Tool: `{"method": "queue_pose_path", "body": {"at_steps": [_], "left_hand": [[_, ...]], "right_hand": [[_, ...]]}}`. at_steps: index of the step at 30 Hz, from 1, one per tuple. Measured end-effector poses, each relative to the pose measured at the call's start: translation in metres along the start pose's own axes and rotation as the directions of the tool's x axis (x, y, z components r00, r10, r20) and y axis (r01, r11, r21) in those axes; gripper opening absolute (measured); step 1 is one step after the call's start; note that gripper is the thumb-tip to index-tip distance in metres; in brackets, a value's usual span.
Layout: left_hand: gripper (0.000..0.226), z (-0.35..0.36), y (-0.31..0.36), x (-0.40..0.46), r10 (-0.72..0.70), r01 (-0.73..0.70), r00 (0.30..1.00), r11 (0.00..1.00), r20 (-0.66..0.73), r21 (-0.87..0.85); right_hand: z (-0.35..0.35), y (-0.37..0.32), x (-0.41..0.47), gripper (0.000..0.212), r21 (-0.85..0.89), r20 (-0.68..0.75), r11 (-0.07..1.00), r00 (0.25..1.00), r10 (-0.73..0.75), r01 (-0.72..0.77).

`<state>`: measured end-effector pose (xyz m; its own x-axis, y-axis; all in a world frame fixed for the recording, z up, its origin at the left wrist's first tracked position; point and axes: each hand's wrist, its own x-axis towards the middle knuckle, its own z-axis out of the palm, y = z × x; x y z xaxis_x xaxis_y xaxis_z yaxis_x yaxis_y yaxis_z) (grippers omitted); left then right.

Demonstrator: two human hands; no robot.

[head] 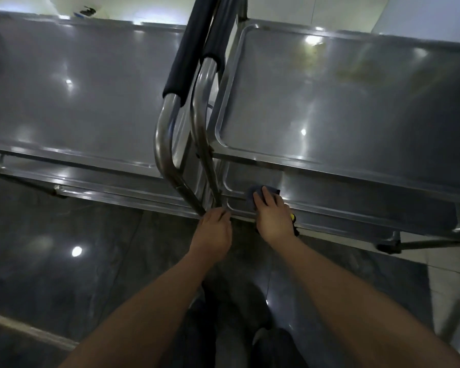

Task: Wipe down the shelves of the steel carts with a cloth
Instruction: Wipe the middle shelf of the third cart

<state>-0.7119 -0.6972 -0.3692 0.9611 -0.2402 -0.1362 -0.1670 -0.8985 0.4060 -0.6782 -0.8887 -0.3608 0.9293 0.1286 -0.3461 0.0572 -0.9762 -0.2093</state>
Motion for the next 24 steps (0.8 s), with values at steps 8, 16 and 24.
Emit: {"method": "queue_pose_path", "body": {"at_steps": [8,16,24], "left_hand": [[0.053,0.133,-0.055,0.090,0.125,-0.115,0.990,0.984,-0.070,0.135],[0.055,0.211,-0.085,0.130,0.197,-0.138,0.913,0.973,-0.358,0.183],[0.058,0.230,-0.106,0.136,0.212,-0.246,0.827,0.969,-0.521,0.004]], "right_hand": [[0.106,0.016,0.135,0.073,-0.061,-0.071,0.995,0.994,-0.086,0.082],[0.140,0.004,0.186,0.049,-0.129,-0.320,0.970,0.917,-0.239,0.207],[0.128,0.000,0.211,0.060,-0.070,-0.262,0.980,0.945,-0.197,0.185]]}}
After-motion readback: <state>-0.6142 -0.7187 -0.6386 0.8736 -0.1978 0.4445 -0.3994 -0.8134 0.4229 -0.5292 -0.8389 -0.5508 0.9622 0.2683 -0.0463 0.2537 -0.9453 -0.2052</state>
